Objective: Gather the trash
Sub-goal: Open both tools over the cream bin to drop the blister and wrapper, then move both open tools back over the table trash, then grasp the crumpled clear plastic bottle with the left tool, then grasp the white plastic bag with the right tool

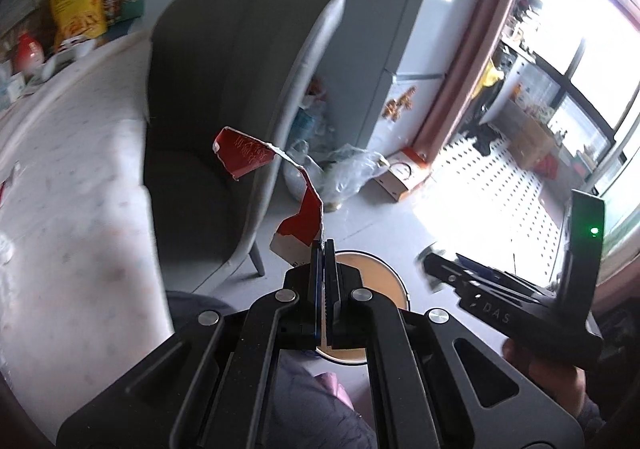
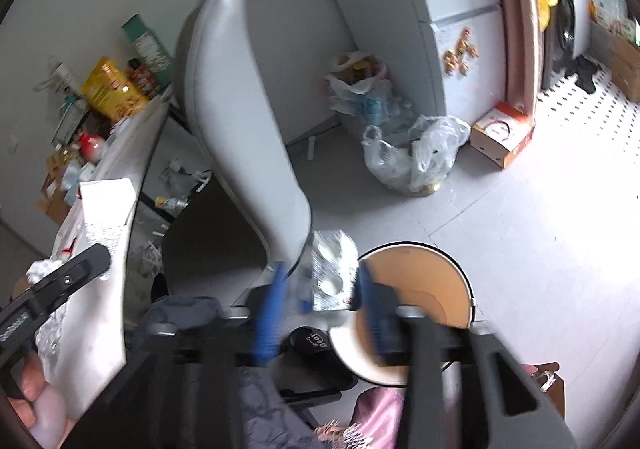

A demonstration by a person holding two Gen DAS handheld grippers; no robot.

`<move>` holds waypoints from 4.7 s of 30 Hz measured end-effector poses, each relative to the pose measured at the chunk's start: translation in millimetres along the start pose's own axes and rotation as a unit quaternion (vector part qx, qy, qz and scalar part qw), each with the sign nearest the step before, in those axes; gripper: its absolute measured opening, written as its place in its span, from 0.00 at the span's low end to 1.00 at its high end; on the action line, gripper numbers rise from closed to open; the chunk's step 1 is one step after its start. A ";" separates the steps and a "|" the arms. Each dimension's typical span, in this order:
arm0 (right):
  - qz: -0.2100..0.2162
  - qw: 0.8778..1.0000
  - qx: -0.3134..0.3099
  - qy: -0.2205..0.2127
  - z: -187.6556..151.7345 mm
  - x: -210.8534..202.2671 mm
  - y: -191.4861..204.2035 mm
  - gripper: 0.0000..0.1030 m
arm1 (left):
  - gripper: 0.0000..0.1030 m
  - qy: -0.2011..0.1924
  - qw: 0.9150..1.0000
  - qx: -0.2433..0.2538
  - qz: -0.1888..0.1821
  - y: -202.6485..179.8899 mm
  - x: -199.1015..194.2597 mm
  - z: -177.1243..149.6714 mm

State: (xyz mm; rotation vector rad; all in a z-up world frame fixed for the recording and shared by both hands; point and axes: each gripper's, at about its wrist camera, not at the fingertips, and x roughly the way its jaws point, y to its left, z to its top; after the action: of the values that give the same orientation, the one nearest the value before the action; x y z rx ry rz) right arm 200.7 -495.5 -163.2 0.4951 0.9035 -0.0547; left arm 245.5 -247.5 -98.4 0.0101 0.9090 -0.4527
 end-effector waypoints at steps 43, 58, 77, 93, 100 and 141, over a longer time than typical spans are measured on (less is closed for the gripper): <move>-0.122 0.988 0.078 -0.049 7.4 -58.8 -84.6 0.91 | 0.92 0.073 0.995 -0.021 -0.061 -33.4 53.9 2.8; -0.078 0.990 -0.003 -0.121 -1.8 -124.6 27.1 0.93 | 0.94 -0.062 0.996 -0.058 -0.026 42.0 -94.7 -17.8; -0.007 0.989 -0.110 -0.096 -23.2 -108.4 167.0 0.93 | 0.94 -0.146 0.954 -0.247 0.090 220.4 -185.7 -97.2; 0.072 0.975 -0.200 -0.063 -48.2 -74.3 256.7 0.93 | 0.94 -0.141 0.917 -0.350 0.127 278.4 -174.6 -148.9; 0.109 0.967 -0.225 -0.053 -61.0 -68.2 287.9 0.93 | 0.74 -0.135 0.910 -0.376 0.113 282.1 -160.2 -148.7; 0.170 0.918 -0.350 0.074 -113.7 20.2 400.4 0.05 | 0.31 -0.208 0.882 -0.400 0.139 301.4 -225.9 -174.1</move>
State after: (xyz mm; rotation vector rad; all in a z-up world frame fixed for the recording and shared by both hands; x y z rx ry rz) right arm 229.4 -87.9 -81.4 -0.0245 0.9031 0.6161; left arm 109.7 144.5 -88.5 -0.6836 0.5969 0.2139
